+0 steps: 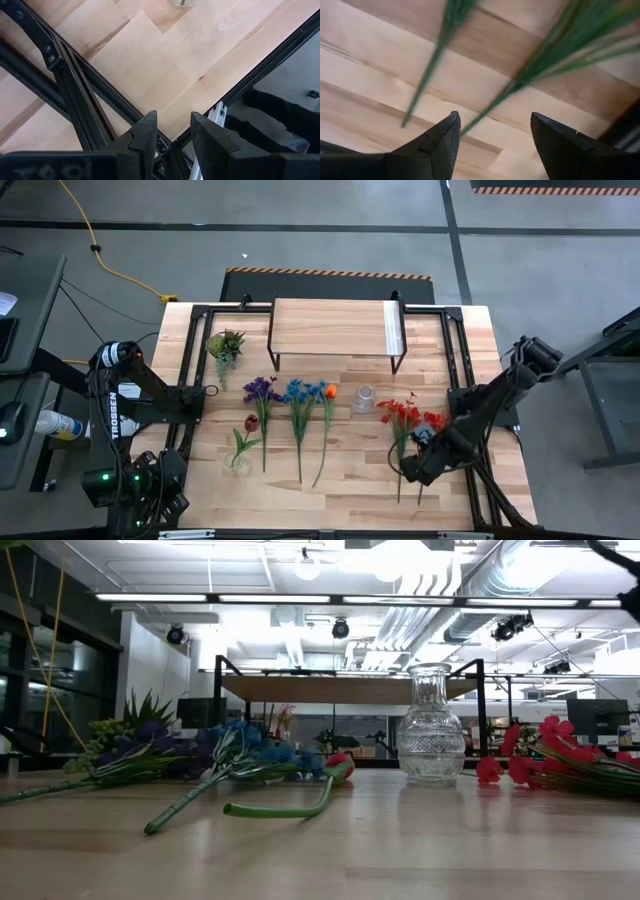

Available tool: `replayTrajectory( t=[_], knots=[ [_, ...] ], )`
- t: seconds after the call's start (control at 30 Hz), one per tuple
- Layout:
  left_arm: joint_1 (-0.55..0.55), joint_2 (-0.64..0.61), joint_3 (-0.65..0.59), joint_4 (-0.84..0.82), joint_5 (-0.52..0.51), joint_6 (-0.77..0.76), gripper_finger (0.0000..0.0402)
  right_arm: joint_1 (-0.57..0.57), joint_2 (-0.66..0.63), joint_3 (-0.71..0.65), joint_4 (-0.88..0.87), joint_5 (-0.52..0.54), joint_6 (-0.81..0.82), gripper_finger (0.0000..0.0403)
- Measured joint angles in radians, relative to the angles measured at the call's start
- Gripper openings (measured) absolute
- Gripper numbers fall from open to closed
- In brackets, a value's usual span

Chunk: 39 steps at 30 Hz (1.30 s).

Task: Pick and place flowers into a vace then onto a shelf
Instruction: Put the right orange flowers into the bottom transparent vase

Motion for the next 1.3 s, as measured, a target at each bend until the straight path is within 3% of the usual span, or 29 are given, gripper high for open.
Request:
replayTrajectory(
  t=[0.97, 1.3],
  knots=[
    [0.000, 0.000, 0.000, 0.002, 0.001, 0.004, 0.0152, 0.049, 0.287, 0.030, 0.035, -0.010, 0.034, 0.0231],
    [0.000, 0.000, 0.000, 0.003, 0.004, 0.004, 0.0152, 0.023, 0.306, 0.029, 0.058, -0.048, 0.048, 0.0230]
  ],
)
